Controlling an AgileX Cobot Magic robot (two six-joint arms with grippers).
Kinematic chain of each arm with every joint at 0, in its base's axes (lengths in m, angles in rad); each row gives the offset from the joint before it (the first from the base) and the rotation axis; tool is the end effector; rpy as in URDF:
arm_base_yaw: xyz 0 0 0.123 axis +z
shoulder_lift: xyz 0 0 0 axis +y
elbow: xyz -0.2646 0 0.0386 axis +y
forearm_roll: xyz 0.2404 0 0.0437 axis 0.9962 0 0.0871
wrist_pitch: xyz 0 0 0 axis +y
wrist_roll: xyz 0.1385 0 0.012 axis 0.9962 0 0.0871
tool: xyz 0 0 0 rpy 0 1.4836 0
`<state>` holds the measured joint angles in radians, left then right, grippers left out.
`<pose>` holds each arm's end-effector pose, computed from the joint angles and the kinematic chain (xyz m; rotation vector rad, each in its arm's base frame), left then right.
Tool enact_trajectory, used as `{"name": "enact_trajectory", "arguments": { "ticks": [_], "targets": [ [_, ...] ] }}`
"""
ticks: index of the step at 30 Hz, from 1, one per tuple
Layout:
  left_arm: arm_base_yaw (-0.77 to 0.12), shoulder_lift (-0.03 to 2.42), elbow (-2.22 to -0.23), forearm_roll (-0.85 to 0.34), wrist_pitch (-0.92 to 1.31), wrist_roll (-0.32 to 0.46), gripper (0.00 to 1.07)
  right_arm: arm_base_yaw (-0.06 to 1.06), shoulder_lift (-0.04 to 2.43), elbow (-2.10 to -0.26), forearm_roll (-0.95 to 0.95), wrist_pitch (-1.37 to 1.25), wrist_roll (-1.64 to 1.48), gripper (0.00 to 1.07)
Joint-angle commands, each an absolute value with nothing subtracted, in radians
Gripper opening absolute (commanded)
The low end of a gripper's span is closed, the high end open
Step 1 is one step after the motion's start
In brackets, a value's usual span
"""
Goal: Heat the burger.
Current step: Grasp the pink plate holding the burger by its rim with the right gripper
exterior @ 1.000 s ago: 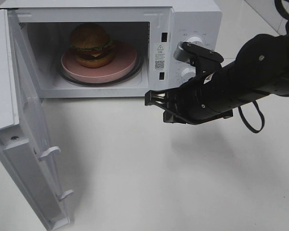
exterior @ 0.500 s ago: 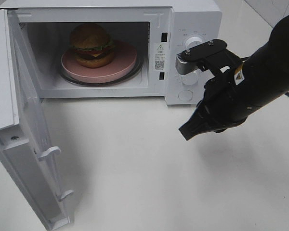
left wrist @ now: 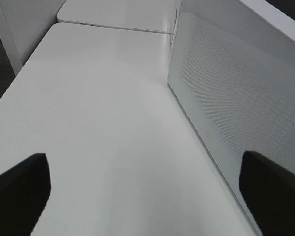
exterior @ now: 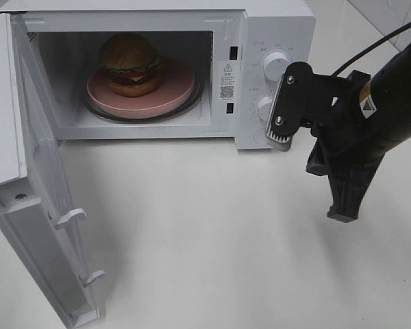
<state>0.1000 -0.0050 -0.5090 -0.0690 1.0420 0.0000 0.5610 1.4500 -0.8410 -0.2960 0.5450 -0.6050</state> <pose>0.0492 -0.0034 0.2574 -0.0975 2.0074 -0.0183 0.2629 0.1403 0.1696 -1.6749 2.0287 -0.3028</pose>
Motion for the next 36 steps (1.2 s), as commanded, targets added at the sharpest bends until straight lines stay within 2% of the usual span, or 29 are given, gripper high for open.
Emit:
{"name": "enact_trajectory", "arguments": {
  "ticks": [1, 11, 16, 18, 19, 20, 21, 22, 23, 24, 26, 30, 36],
  "targets": [
    [0.104, -0.024, -0.505, -0.078, 1.035, 0.0, 1.0, 0.559, 1.445, -0.841, -0.309, 0.516, -0.817, 0.09],
    [0.104, -0.024, -0.505, -0.078, 1.035, 0.0, 1.0, 0.559, 1.445, -0.841, -0.309, 0.452, -1.112, 0.12],
    [0.104, -0.024, -0.505, -0.078, 1.035, 0.0, 1.0, 0.559, 1.445, -0.841, -0.31, 0.441, -1.178, 0.18],
    [0.104, -0.024, -0.505, -0.078, 1.035, 0.0, 1.0, 0.57, 1.445, -0.841, -0.309, 0.416, -1.168, 0.29],
    [0.104, -0.024, -0.505, -0.078, 1.035, 0.0, 1.0, 0.57, 1.445, -0.841, -0.309, 0.416, -1.168, 0.29],
    [0.104, -0.024, -0.505, -0.078, 1.035, 0.0, 1.0, 0.582, 1.445, -0.841, -0.31, 0.394, -1.153, 0.4],
    [0.104, -0.024, -0.505, -0.078, 1.035, 0.0, 1.0, 0.582, 1.445, -0.841, -0.31, 0.394, -1.153, 0.4],
    [0.104, -0.024, -0.505, -0.078, 1.035, 0.0, 1.0, 0.596, 1.445, -0.842, -0.31, 0.378, -1.143, 0.53],
    [0.104, -0.024, -0.505, -0.078, 1.035, 0.0, 1.0, 0.603, 1.446, -0.845, -0.31, 0.372, -1.138, 0.6],
    [0.104, -0.024, -0.505, -0.078, 1.035, 0.0, 1.0, 0.603, 1.446, -0.845, -0.31, 0.372, -1.138, 0.6],
    [0.104, -0.024, -0.505, -0.078, 1.035, 0.0, 1.0, 0.631, 1.46, -0.88, -0.31, 0.366, -1.079, 0.81],
    [0.104, -0.024, -0.505, -0.078, 1.035, 0.0, 1.0, 0.649, 1.485, -0.919, -0.326, 0.365, -1.033, 0.88],
    [0.104, -0.024, -0.505, -0.078, 1.035, 0.0, 1.0, 0.688, 1.552, -0.994, -0.364, 0.363, -1.011, 0.86]
  ]
}}
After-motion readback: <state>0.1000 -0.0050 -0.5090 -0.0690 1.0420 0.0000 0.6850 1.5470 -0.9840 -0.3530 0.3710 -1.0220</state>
